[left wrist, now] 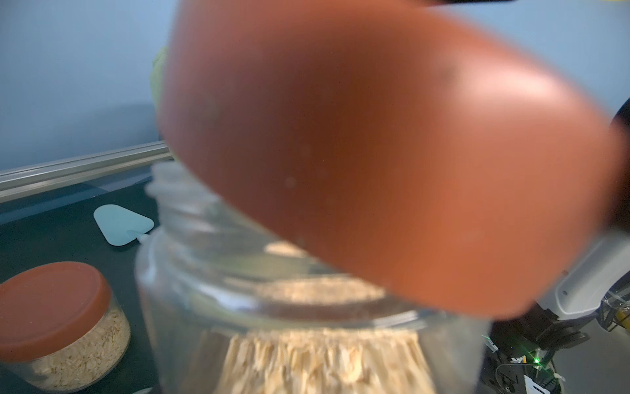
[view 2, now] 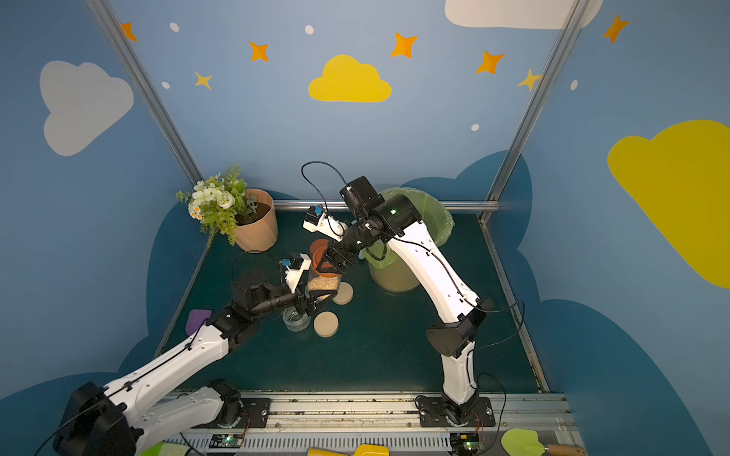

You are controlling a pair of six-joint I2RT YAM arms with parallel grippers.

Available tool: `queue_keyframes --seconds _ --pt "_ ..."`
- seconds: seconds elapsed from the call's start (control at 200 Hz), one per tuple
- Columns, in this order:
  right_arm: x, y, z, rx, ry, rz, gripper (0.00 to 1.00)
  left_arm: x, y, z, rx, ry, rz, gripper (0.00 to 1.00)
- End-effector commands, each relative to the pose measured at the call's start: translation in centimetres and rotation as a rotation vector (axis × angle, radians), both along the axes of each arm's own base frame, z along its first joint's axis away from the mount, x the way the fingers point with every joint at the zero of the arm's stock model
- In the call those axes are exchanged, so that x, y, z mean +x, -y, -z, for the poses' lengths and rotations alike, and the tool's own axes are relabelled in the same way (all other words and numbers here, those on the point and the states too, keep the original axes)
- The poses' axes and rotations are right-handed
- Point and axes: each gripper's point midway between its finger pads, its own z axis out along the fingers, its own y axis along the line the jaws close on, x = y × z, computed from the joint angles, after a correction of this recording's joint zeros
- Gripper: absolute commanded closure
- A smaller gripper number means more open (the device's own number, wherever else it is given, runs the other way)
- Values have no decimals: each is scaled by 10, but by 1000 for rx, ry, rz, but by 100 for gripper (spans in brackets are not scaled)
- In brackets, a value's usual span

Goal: Empty expired oatmeal from jars
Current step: Open the lid of the jar.

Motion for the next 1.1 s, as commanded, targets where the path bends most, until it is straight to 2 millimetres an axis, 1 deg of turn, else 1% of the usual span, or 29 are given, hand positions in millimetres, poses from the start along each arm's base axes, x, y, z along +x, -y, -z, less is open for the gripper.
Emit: queue_keyframes --seconds 0.0,0.155,0.255,0.35,0.566,1.091 --pt "-8 9 55 -192 -110 -8 29 -20 -8 -132 -247 393 29 97" --pt "-9 8 54 -192 -99 -17 25 -18 -7 -131 -243 387 27 97" --pt "-10 8 53 -192 -93 -21 25 -16 -6 -128 -239 379 22 97" --pt "-13 8 54 -193 -101 -31 23 -14 -6 -126 -236 373 14 97" --pt "-14 10 56 -205 -95 -34 20 -14 -7 -127 -237 373 9 97" --pt "-14 11 63 -235 -85 -42 16 -13 -8 -129 -237 372 5 97"
